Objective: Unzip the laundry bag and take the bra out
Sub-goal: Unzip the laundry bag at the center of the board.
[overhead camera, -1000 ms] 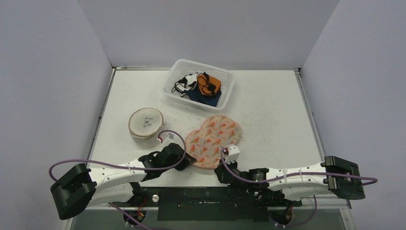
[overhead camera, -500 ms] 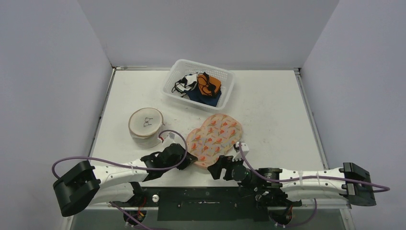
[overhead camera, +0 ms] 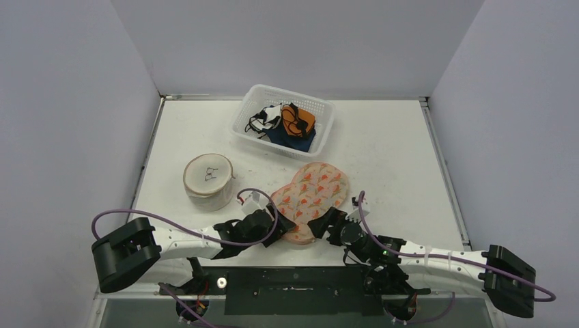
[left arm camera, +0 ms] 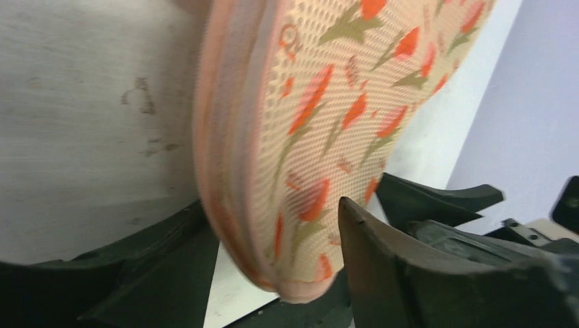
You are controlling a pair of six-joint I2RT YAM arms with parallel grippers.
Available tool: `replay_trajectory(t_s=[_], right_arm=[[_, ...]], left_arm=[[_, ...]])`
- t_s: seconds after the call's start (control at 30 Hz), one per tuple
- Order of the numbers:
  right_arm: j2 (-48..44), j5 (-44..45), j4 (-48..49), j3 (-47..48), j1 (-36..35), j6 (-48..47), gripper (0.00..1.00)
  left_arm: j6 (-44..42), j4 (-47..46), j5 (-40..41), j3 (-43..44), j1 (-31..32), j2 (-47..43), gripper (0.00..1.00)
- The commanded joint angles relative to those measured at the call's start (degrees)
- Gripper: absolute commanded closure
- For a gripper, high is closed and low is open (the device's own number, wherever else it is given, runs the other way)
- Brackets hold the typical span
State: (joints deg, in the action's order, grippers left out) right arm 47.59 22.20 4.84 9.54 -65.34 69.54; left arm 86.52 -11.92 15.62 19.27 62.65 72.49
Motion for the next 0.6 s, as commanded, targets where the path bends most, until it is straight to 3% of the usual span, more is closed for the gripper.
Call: replay_trajectory(t_s=[0.0,0.17,0.37,0.57], right_arm=[[1.8,-1.0,5.1,0.2,2.2,-1.1,0.11],[4.4,-3.0,6.4,-0.2,6.9,-5.6,0.17],[9.2,-7.9,8.1,1.7,13.0,-12.7,0.27],[13.6,-10.9,8.9,3.2,17.4,-17.0,0.27]], left_arm=[[-3.3,1.2,-0.4,3.3,0.8,-1.3,0.34],[-6.3,11.4,0.6,3.7,2.1,-6.6,0.21],[-7.9,19.5,4.1,-0.1,2.5,-15.9,0.21],[-16.5,22.9,9.8,2.3,-1.9,-20.8,0.21]])
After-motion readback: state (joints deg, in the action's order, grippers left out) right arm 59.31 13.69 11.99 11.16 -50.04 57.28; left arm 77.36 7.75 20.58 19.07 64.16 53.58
